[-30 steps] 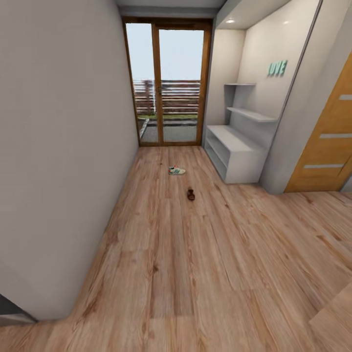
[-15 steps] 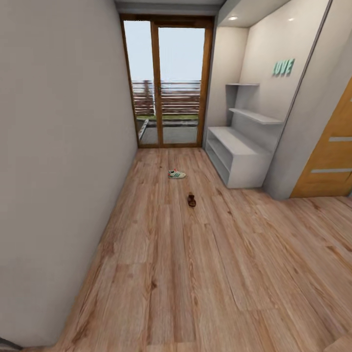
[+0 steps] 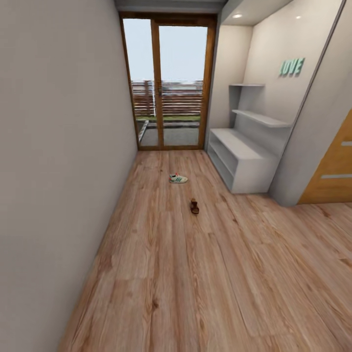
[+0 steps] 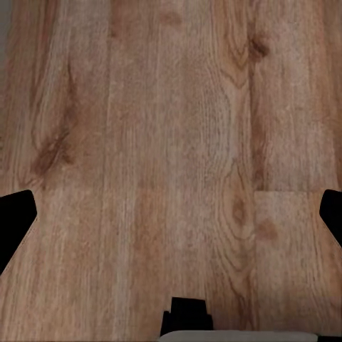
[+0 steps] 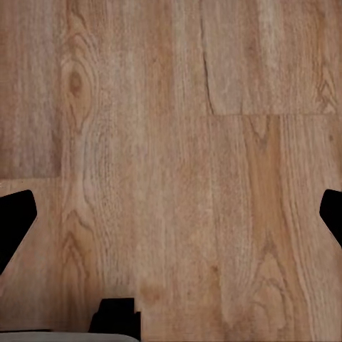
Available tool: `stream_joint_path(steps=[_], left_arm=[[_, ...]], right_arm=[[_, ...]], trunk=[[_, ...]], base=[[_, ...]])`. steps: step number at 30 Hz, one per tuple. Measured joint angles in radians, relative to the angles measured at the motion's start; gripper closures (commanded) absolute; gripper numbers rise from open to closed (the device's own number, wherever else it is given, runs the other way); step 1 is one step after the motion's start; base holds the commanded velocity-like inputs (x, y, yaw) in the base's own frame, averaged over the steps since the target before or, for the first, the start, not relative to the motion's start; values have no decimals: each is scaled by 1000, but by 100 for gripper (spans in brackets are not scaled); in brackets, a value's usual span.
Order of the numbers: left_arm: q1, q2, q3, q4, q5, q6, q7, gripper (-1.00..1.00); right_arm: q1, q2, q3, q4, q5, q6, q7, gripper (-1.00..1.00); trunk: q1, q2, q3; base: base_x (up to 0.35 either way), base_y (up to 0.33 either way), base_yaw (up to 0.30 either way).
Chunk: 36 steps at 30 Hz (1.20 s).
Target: Pick up the two gym shoes and the two sandals from the corridor floor and place them onto the hallstand (shoe rack) in the corridor, making sure they are on the rack and not on the floor. Arrange them so the two gym shoes are next to each other and the two sandals are next to each other.
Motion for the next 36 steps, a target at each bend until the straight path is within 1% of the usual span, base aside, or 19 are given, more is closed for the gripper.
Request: stream_joint_path(steps=[12, 22, 30, 36], left_arm=[[0, 0, 0, 0, 0, 0, 0, -100], [0, 0, 0, 0, 0, 0, 0, -100], [0, 0, 0, 0, 0, 0, 0, -100], [0, 0, 0, 0, 0, 0, 0, -100]], right_arm=[[0, 0, 0, 0, 0, 0, 0, -100], [0, 0, -1, 3, -1, 0, -1, -100], [0, -1, -4, 38, -2, -1, -1, -100], [0, -1, -4, 44, -1, -1, -1, -100]], trunk=[[0, 0, 13], [0, 0, 14], [0, 0, 15], [0, 0, 15]], base=[[337, 82, 7], [337, 82, 2], [337, 82, 0], [337, 82, 0]])
